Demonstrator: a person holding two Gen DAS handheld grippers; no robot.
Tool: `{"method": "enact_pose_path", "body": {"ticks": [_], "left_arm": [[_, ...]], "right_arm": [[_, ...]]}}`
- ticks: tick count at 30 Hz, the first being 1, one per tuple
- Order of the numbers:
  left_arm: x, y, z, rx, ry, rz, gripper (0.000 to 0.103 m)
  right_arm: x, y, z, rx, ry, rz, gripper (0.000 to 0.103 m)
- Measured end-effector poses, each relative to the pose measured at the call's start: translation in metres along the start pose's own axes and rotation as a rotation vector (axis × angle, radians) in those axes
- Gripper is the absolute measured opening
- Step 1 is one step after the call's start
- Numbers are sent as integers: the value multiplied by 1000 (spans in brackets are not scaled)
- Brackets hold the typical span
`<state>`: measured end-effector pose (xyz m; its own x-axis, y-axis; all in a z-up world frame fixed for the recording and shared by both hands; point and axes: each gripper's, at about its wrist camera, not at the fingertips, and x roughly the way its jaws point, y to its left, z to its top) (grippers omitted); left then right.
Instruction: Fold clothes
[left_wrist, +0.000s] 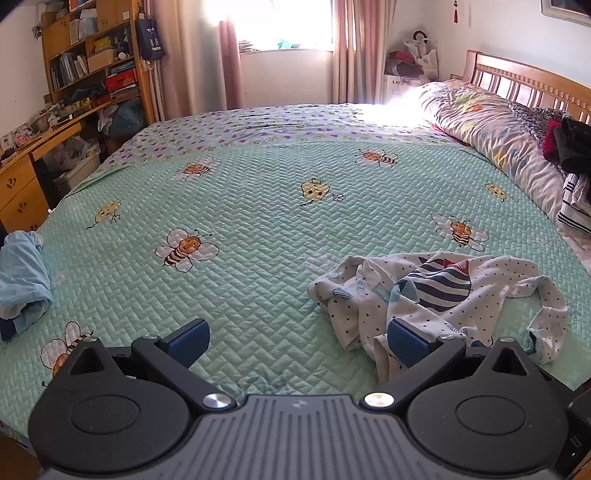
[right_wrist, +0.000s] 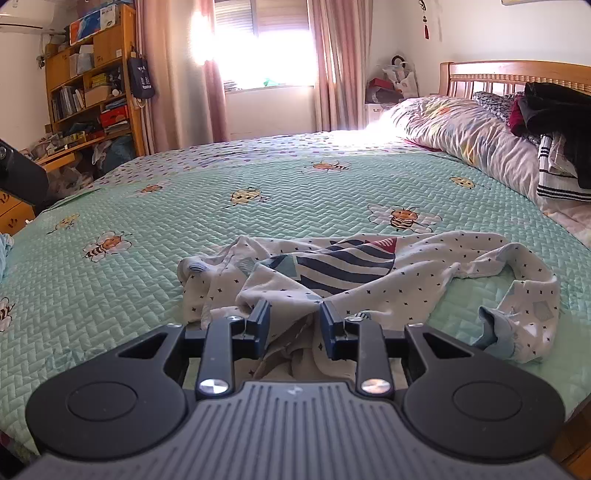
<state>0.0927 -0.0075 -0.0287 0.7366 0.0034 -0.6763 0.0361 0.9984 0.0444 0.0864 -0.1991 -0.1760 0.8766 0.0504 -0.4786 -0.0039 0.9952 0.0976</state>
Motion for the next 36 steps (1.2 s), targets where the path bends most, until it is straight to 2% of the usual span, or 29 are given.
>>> {"method": "enact_pose_path", "body": {"ticks": [9,14,36], "left_arm": [[-4,-1,2,6,-8,-3,102],[-7,-2,3,6,-15,-11,102],[-12,-5,3,14,-28,-9,102]], "right_arm": [[-1,5,-1,-7,5,6,34],[0,7,-1,-16,6,7,42],[-3,8,-2,-17,4,16,42]]}}
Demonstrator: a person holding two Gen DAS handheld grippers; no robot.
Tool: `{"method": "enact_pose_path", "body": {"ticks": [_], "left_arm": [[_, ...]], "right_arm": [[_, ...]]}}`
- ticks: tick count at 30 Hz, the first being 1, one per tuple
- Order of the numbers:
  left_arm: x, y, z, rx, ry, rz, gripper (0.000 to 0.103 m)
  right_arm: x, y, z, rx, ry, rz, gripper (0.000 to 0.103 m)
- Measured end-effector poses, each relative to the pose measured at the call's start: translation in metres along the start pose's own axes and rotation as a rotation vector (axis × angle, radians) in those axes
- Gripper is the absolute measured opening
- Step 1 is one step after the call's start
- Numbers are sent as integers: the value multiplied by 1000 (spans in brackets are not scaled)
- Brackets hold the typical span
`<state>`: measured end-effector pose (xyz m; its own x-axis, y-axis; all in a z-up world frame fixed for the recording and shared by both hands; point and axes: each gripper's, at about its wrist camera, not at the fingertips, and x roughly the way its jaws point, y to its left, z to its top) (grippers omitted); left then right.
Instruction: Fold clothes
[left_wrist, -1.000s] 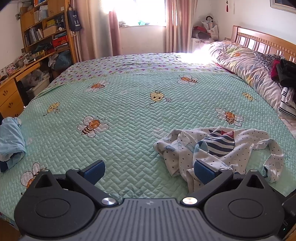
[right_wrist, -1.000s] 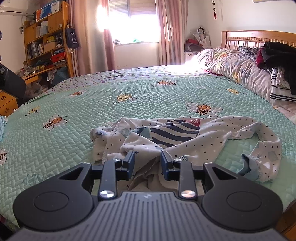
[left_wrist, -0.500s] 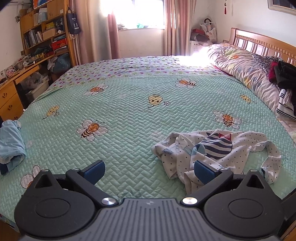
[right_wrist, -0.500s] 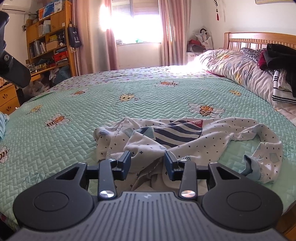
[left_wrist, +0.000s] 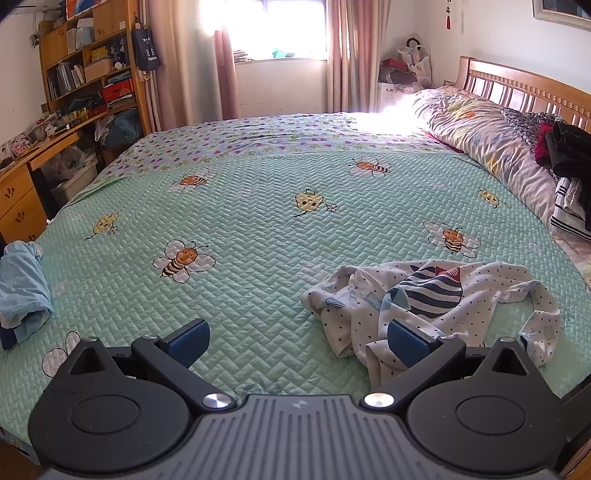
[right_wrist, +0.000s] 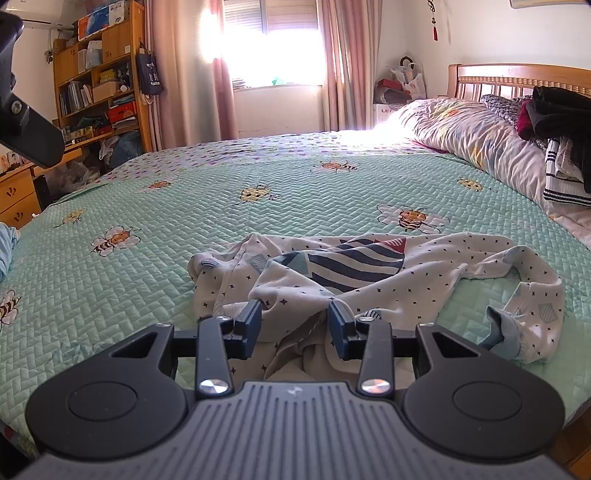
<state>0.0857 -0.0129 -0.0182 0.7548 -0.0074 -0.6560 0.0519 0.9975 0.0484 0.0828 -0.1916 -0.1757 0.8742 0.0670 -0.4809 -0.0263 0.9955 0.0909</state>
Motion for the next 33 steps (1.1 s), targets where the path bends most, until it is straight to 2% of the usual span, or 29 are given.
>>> {"method": "enact_pose_path", "body": {"ticks": [18,27,33], "left_arm": [[0,3,4,-23,9,1,102],[-24,-10,29,-9,-58,-25,102],[-34,-21,32,14,-81,-45,102]], "right_arm": [[-1,4,-3,0,9,10,43],[-3,6,-1,-5,3,13,43],[-6,6,1,-7,-3,12,43]]}}
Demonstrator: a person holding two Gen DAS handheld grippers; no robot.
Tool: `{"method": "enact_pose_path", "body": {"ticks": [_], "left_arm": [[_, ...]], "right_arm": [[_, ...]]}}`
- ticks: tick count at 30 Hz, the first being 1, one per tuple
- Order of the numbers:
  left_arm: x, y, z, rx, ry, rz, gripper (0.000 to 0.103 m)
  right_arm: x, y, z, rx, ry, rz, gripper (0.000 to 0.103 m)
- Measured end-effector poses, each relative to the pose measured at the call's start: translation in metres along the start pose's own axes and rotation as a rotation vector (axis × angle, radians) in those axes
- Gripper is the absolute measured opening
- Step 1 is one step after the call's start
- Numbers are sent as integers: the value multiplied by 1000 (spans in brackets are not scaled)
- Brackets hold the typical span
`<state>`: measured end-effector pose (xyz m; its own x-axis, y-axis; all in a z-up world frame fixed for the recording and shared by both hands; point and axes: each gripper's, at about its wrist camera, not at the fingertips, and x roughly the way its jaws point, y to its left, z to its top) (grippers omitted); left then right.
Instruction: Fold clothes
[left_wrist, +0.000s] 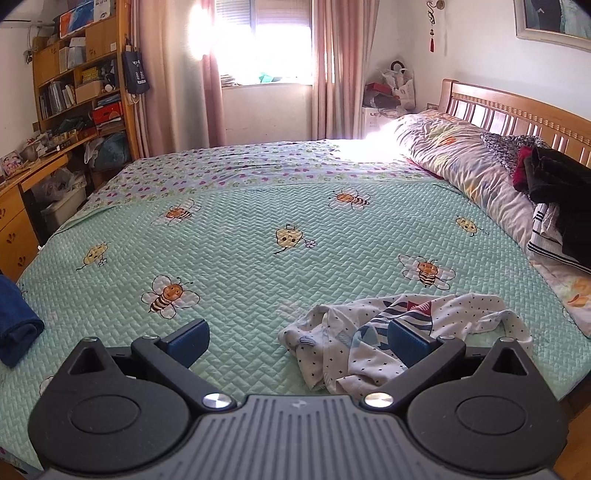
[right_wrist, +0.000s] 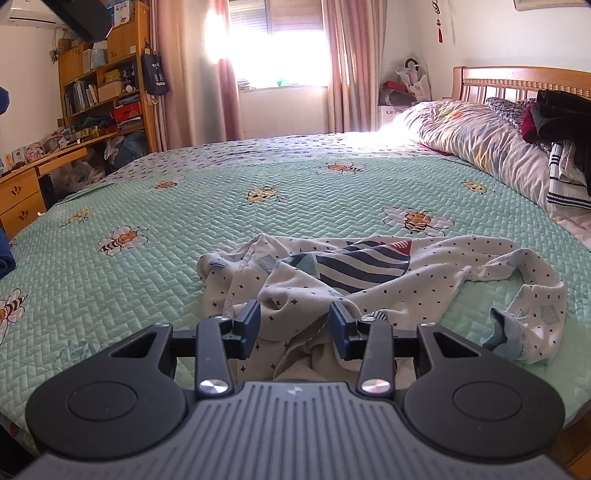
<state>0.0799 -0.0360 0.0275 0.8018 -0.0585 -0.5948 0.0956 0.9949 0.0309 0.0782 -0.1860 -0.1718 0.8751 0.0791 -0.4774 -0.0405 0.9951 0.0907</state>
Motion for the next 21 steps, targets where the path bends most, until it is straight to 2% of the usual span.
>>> {"method": "enact_pose_path", "body": {"ticks": [21], "left_arm": [[-8,-6,-2,21,-10,-17,102]], "right_arm": [[-7,2,3,-2,-12,9,44]]}}
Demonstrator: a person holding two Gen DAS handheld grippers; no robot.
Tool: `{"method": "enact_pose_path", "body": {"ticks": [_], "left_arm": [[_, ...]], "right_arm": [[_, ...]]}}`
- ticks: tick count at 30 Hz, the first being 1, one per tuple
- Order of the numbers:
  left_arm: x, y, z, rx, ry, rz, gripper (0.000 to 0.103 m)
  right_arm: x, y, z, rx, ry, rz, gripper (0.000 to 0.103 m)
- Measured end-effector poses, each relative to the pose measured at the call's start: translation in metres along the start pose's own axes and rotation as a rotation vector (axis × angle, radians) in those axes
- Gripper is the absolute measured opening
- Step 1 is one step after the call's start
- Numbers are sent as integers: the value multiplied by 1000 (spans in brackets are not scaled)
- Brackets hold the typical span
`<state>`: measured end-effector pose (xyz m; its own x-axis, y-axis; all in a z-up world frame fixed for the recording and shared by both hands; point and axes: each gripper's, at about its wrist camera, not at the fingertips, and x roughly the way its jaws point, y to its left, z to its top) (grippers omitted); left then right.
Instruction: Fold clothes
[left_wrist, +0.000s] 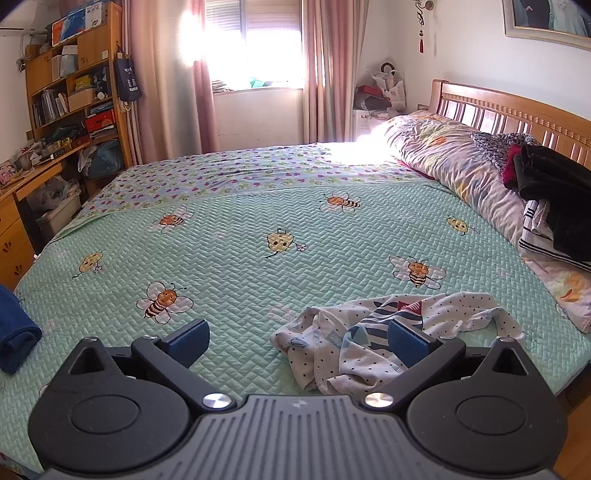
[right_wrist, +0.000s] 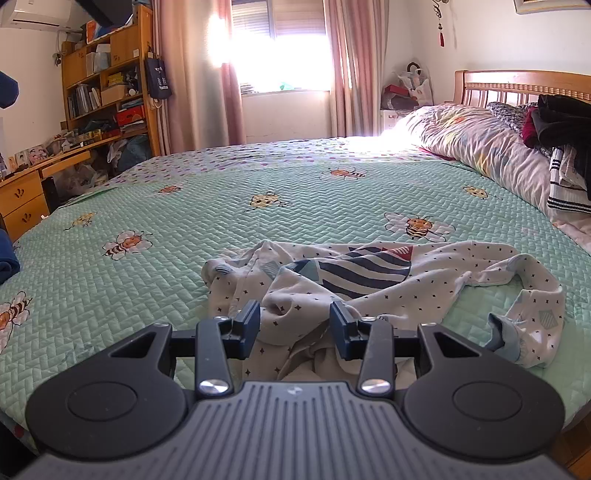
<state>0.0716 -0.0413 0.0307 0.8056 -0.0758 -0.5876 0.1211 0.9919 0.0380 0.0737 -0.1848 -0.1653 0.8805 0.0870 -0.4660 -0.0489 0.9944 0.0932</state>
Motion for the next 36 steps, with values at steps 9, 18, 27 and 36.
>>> {"method": "enact_pose_path", "body": {"ticks": [9,18,27,36], "left_arm": [[29,18,-16,-42,69,-47,102],[112,113,-76,-270,304,90,102],[139,139,-103,-306,372,156,100],[159,172,-125,-379,398,122,101]], "right_arm": [[3,1,0,-6,5,1,44],[34,51,3,-382,-47,-73,62],[126,109,5,-642,68,-104,69],[156,87,6,-481,159,-54,17]]}}
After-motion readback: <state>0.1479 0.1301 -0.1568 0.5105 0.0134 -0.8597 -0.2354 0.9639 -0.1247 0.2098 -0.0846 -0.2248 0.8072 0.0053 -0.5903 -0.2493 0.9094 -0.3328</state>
